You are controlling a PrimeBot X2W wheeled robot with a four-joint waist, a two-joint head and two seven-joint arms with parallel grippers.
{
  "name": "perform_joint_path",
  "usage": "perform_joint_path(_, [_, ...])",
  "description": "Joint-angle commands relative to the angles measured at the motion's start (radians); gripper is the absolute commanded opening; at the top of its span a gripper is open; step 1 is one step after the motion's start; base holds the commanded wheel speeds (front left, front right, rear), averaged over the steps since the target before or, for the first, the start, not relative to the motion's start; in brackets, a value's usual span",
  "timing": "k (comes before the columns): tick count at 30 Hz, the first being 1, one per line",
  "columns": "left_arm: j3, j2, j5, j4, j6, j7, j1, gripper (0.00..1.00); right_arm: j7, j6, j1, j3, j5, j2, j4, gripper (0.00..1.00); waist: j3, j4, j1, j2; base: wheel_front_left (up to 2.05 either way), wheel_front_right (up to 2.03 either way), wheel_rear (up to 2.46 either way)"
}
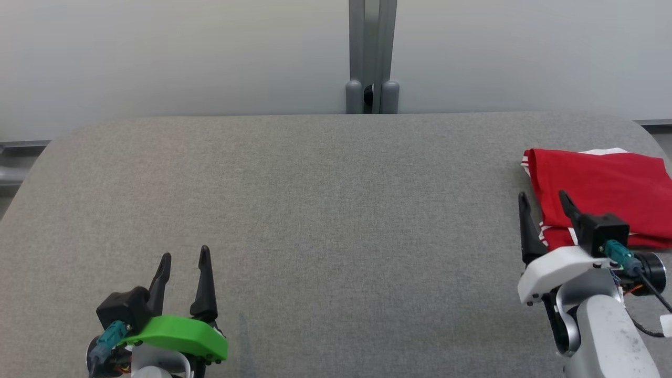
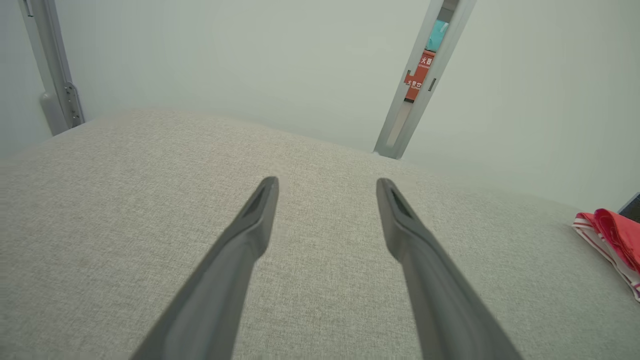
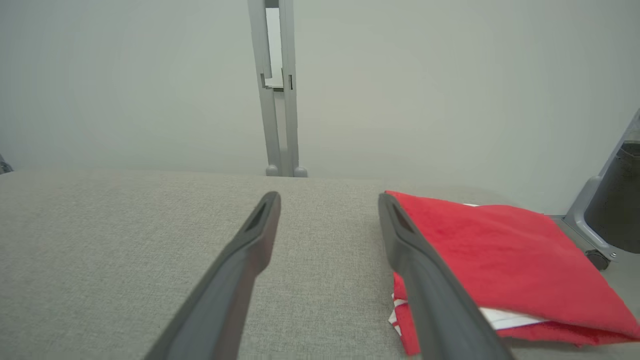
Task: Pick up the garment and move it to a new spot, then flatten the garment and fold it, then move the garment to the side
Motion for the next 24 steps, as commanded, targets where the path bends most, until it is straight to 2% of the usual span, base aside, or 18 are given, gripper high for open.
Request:
perform_joint_path(1, [0.006, -0.003, 0.004, 0.002, 0.006, -0.007, 0.016, 1.0, -0.017, -0.002, 0.031, 0.0, -0.009, -0.005, -0.016, 1.0, -0.004, -0.001, 0.0, 0.0, 0.0, 0.0, 0.0])
perform_joint_path(11, [0.023, -0.01, 0.028, 0.002, 0.027, -0.008, 0.062, 1.0, -0.075, -0.002, 0.15, 0.072, 0.097, -0.001, -0.045, 1.0, -0.007, -0.003, 0.0, 0.0, 0.0, 0.0, 0.0])
perform_joint_path(24, [0.01, -0.001, 0.076, 0.005, 0.022, -0.008, 0.046, 1.0, -0.099, -0.002, 0.147, 0.083, 0.104, -0.002, -0.01, 1.0, -0.002, 0.009, 0.0, 0.0, 0.0, 0.0, 0.0])
